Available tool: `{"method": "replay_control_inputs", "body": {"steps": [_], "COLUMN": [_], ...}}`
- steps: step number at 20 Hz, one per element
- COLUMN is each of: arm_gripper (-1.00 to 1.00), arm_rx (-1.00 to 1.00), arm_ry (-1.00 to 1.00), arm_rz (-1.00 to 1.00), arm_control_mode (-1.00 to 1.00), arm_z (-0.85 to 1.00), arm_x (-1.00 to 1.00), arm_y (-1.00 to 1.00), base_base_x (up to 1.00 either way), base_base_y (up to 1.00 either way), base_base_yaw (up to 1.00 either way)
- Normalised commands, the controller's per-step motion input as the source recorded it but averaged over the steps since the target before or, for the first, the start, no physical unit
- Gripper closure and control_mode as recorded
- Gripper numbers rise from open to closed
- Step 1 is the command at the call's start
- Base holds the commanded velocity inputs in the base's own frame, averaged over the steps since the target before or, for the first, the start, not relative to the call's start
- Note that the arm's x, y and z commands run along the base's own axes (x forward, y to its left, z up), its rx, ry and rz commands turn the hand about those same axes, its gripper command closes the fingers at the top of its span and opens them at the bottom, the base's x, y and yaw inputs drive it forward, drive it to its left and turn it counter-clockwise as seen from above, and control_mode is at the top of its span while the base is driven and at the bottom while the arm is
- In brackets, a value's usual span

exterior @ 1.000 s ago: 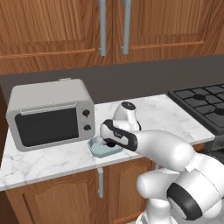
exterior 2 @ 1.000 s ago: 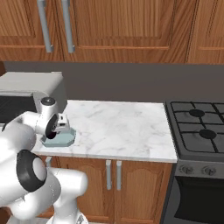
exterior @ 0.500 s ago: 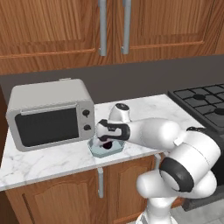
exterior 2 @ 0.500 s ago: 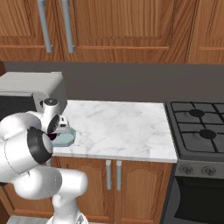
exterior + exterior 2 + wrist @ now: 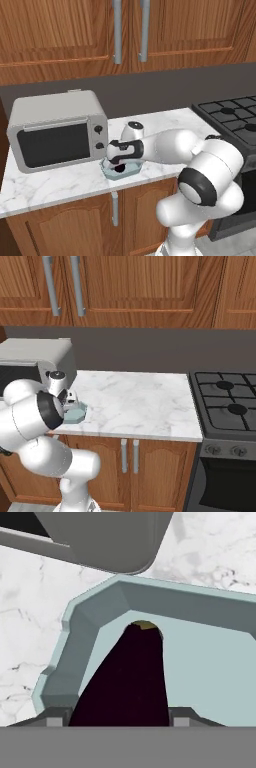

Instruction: Take the eggplant and carrot out of the freezer and place them in the tupperware container on the counter. Then put the tupperware containing the vegetables back in the freezer.

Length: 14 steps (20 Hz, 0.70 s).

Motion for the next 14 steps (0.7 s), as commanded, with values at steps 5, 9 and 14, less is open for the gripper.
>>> {"method": "replay_control_inputs", "body": {"steps": [5, 9, 14], "arm_gripper": [-1.0, -1.0, -1.0], "arm_rx": [0.0, 0.0, 0.0], "arm_ry": [0.0, -0.01, -0.06], "arm_rz": [0.0, 0.0, -0.02], "arm_control_mode": [-1.0, -1.0, -1.0], "arm_z": [-0.05, 0.0, 0.19], "arm_x": [0.01, -0.01, -0.23], "arm_y": [0.0, 0.0, -0.02], "base_base_x": [0.0, 0.0, 0.0], "base_base_y": [0.0, 0.0, 0.0], "base_base_yaw": [0.0, 0.0, 0.0]}}
